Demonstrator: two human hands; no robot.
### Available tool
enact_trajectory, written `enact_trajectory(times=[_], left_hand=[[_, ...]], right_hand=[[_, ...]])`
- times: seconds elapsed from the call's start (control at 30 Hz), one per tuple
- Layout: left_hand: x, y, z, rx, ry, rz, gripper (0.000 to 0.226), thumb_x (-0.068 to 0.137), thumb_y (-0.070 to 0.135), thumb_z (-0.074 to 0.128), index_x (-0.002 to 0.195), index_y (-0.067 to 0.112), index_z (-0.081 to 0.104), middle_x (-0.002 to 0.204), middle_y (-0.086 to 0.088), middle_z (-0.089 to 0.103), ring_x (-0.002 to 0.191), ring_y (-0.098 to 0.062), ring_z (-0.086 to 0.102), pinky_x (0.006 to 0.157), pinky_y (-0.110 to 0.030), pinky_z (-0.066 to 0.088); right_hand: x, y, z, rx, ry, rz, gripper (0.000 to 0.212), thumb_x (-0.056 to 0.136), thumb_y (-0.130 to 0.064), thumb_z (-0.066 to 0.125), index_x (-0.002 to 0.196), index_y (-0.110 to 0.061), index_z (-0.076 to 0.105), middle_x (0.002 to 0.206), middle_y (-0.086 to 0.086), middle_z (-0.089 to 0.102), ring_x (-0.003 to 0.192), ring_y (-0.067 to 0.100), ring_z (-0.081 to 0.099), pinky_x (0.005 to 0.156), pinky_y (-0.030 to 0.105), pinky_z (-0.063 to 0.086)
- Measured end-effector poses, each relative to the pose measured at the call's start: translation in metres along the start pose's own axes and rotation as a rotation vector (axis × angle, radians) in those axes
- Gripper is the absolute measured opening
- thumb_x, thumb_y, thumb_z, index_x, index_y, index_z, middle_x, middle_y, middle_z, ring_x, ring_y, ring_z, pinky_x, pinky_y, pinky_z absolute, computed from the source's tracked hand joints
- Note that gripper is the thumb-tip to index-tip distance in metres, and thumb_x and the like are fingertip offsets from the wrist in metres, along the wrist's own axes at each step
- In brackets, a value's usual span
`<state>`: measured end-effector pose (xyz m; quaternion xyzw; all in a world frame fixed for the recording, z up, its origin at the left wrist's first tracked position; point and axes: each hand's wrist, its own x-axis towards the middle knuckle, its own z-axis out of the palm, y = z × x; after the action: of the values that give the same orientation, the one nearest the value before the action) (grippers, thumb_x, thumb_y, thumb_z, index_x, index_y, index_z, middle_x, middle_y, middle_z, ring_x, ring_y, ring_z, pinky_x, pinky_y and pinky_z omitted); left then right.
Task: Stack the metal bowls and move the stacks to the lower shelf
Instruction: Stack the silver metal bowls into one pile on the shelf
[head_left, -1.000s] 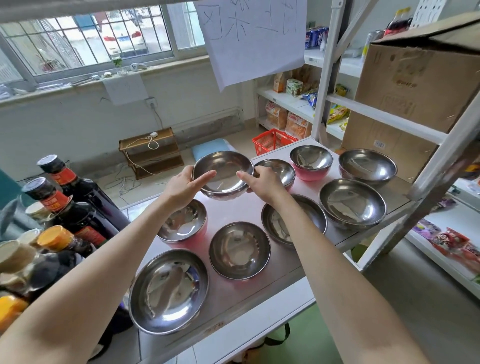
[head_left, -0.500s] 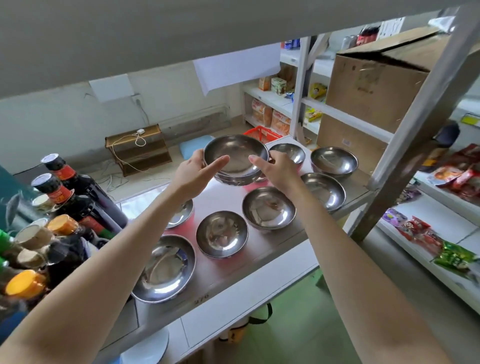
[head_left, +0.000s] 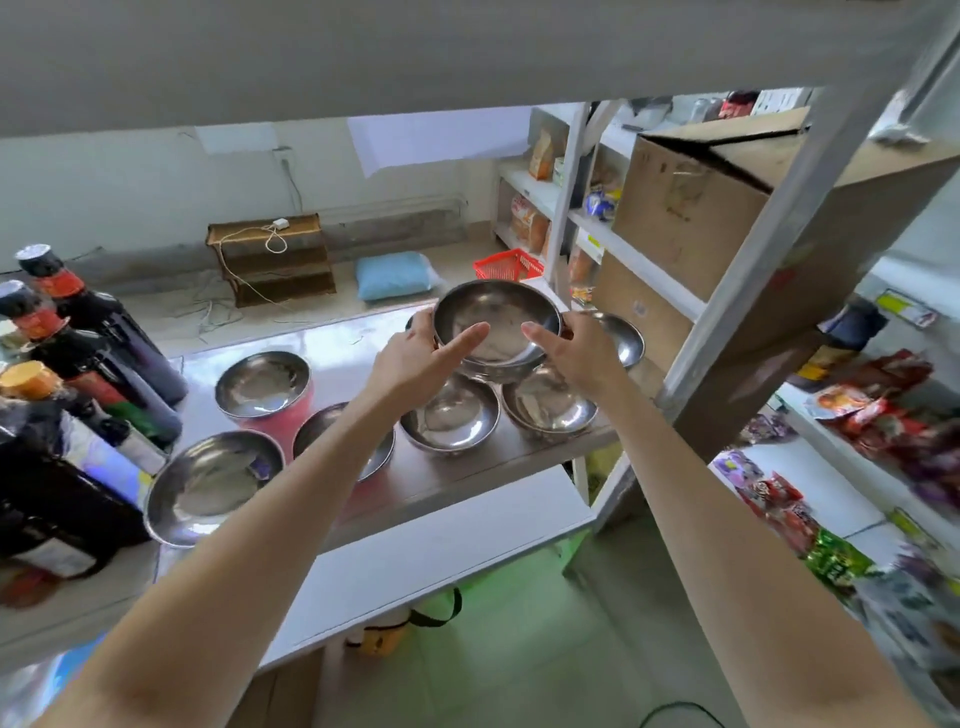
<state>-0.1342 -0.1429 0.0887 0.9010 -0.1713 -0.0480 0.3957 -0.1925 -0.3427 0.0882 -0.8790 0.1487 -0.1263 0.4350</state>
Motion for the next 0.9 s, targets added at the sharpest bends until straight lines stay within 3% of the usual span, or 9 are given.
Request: enact_trajectory(times=[0.1,0.2,0.43,0.57,0.8,0.9], left_hand=[[-0.002,0.011,0.019,-0.017,-0.024,-0.018,0.102,0.059,0.092,0.032,0.129,0.018,0.046,0.111,-0.007,0.064,0.103,-0.028,0.058,0.089,-0.040,0.045],[-0.001,0.018,0.037,-0.014,-0.055,-0.015,0.102,0.060,0.091,0.033,0.129,0.018,0.045,0.115,-0.010,0.064,0.104,-0.032,0.059,0.092,-0.047,0.048],[0.001,0.026,0.083,0.013,-0.053,-0.039,0.103,0.063,0.090,0.032,0.131,0.014,0.043,0.117,-0.008,0.064,0.108,-0.030,0.058,0.092,-0.045,0.046],[0.002,0.021,0.112,0.103,-0.036,-0.132,0.091,0.072,0.086,0.034,0.127,0.014,0.045,0.108,-0.006,0.065,0.105,-0.030,0.058,0.093,-0.049,0.045],[-0.002,0.018,0.140,0.214,0.054,-0.229,0.089,0.075,0.086,0.030,0.127,0.015,0.047,0.115,-0.007,0.064,0.112,-0.030,0.055,0.096,-0.048,0.039],[-0.004,0.017,0.148,0.246,0.042,-0.249,0.096,0.072,0.087,0.028,0.133,0.015,0.045,0.119,-0.007,0.064,0.116,-0.030,0.053,0.098,-0.049,0.038]], right_hand=[[0.000,0.017,-0.013,-0.001,0.010,0.007,0.035,0.086,-0.047,0.064,0.071,-0.018,0.051,0.079,0.010,0.058,0.078,0.026,0.055,0.076,0.038,0.043],[0.000,0.036,-0.021,0.023,0.019,0.025,0.047,0.086,-0.048,0.063,0.092,-0.001,0.063,0.089,0.020,0.068,0.085,0.031,0.063,0.082,0.042,0.048],[0.010,0.083,-0.033,-0.014,-0.003,0.010,0.040,0.084,-0.056,0.059,0.086,-0.016,0.060,0.079,0.005,0.063,0.076,0.020,0.059,0.072,0.035,0.048],[0.021,0.107,-0.036,-0.094,-0.076,-0.002,0.034,0.085,-0.060,0.055,0.081,-0.026,0.055,0.073,-0.004,0.059,0.074,0.015,0.058,0.071,0.035,0.050],[0.030,0.131,-0.028,-0.101,-0.167,-0.048,0.039,0.089,-0.050,0.059,0.094,-0.012,0.062,0.082,0.002,0.061,0.083,0.021,0.059,0.072,0.031,0.045],[0.029,0.141,-0.025,-0.180,-0.186,-0.048,0.046,0.089,-0.052,0.058,0.095,-0.007,0.063,0.094,0.012,0.064,0.095,0.028,0.059,0.084,0.039,0.048]])
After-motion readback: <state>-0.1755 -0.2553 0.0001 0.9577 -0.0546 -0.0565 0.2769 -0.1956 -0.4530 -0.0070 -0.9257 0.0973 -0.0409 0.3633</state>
